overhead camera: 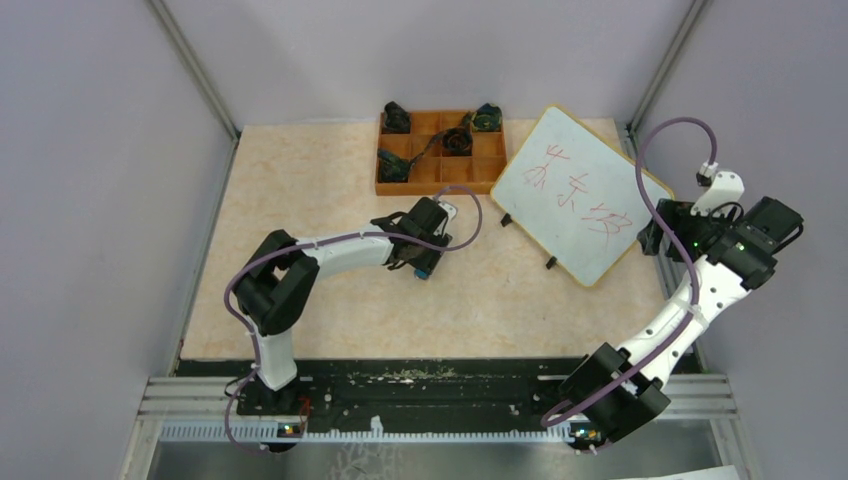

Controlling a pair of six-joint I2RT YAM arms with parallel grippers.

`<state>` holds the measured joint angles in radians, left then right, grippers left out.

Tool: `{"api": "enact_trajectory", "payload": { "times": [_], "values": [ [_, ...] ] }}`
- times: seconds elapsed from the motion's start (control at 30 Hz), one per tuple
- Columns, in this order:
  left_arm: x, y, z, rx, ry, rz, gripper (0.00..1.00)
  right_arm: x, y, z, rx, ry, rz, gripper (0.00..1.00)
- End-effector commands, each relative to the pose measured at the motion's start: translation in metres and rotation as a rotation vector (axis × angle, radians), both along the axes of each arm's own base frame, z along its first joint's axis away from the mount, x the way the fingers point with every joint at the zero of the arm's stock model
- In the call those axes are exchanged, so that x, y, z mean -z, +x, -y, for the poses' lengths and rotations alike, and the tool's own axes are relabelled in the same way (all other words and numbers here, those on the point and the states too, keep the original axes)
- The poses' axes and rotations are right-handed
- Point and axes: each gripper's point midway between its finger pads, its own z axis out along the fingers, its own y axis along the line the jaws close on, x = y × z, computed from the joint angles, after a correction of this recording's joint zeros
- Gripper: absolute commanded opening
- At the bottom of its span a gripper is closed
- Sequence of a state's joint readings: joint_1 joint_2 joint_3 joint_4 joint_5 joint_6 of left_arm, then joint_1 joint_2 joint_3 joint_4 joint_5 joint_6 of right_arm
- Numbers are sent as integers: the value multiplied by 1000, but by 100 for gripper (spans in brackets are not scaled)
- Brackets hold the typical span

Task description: Erase the whiteboard

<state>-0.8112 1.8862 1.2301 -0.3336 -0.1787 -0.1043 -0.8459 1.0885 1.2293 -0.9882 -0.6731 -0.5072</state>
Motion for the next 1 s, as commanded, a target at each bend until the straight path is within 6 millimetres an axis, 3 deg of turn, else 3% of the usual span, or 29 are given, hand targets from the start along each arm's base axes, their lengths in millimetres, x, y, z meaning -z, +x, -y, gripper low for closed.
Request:
{"api": "enact_trajectory", "payload": {
  "times": [0.0,0.4,0.6,0.97],
  "values": [
    [1,2,-1,-16,11,-2,56,-11,3,2,-16,-62,47,82],
    [-14,-1,8,17,-80,29,30,-17,1,-3,-21,-58,57,82],
    [-16,-1,3,-5,-87,53,14,-25,0,-4,-15,-72,68,82],
    [-61,2,9,-10,-275,205,12,-62,7,-5,-22,-55,110,80]
  ]
}}
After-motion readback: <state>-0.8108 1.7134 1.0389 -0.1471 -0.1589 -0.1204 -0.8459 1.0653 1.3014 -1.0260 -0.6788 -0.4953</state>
